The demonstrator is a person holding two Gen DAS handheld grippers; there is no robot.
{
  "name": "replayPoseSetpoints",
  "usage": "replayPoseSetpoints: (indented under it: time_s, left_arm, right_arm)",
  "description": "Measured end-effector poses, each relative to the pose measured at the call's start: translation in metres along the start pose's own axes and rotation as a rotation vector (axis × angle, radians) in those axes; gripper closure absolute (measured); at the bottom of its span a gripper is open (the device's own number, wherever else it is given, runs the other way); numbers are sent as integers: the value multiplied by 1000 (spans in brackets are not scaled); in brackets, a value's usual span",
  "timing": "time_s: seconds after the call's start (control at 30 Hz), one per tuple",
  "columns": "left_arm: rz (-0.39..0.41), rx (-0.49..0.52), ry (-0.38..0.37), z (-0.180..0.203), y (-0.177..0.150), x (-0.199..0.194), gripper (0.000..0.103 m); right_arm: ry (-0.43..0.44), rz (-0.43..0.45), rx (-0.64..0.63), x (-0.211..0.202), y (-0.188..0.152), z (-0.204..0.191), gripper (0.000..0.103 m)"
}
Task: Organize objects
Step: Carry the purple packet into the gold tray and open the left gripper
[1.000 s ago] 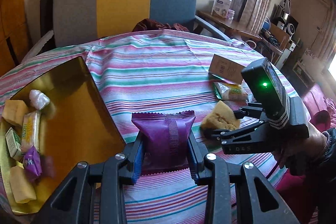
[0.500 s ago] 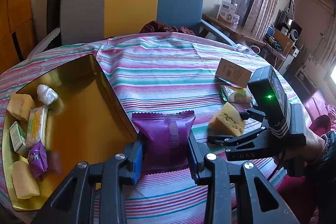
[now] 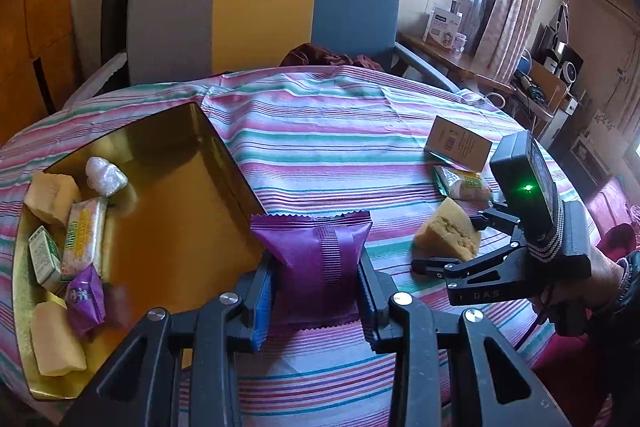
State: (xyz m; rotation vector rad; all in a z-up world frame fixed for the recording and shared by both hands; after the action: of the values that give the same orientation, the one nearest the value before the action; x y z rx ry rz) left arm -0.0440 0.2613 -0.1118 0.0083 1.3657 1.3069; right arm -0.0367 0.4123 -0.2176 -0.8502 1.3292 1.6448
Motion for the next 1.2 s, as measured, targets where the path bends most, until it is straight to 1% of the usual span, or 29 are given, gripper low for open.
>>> replayPoseSetpoints:
  time_s: [0.1,0.17,0.27,0.33,0.43,0.5,0.57,0.7,0.8,0.97,1.07,1.17,1.2]
  left_arm:
    - [6,-6,9,-5,0,-3,68]
    - [6,-29,3,-11,0,-6,68]
    - [21,-81,6,-31,1,-14,68]
    - [31,-153,-3,-54,1,-23,68]
    - [70,-247,29,-97,-4,-51,68]
    - [94,-264,66,-122,-9,-74,68]
    - [108,-284,86,-144,-18,-94,68]
    - [117,-334,117,-171,-36,-115,68]
    - [102,-350,103,-174,-46,-111,68]
    - [41,-343,86,-164,-56,-89,68]
    - [2,-353,120,-168,-65,-79,67]
    - [-37,-394,143,-176,-74,-74,64]
    - [-37,-407,151,-179,-77,-75,63]
  right_arm:
    - [-8,7,-8,-1,0,-1,28]
    - [-14,15,-17,-1,0,-2,28]
    - [-19,24,-26,-1,1,-3,29]
    - [-21,28,-30,0,1,-4,29]
    - [-24,33,-33,0,2,-4,29]
    - [-26,35,-36,0,2,-4,29]
    - [-27,37,-39,0,3,-5,29]
    - [-32,42,-44,0,5,-6,29]
    - [-36,45,-46,0,4,-5,29]
    - [-38,45,-47,0,4,-5,29]
    - [-37,45,-47,0,5,-6,29]
    - [-38,46,-47,0,5,-6,29]
    - [-38,46,-47,0,4,-5,29]
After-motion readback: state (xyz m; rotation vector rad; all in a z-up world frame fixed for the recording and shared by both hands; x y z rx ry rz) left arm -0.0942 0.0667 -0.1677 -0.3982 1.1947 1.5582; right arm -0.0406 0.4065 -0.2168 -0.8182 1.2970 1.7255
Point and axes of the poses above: each gripper's, at about its wrist camera, not at the fingertips, and x roughly the way its jaws point, z to its right, y to its top, the point moved 10 cm from there along x, roughly the way its jaws point, and after that the axes turned 15 degrees about -y, right-handed, at the moved point
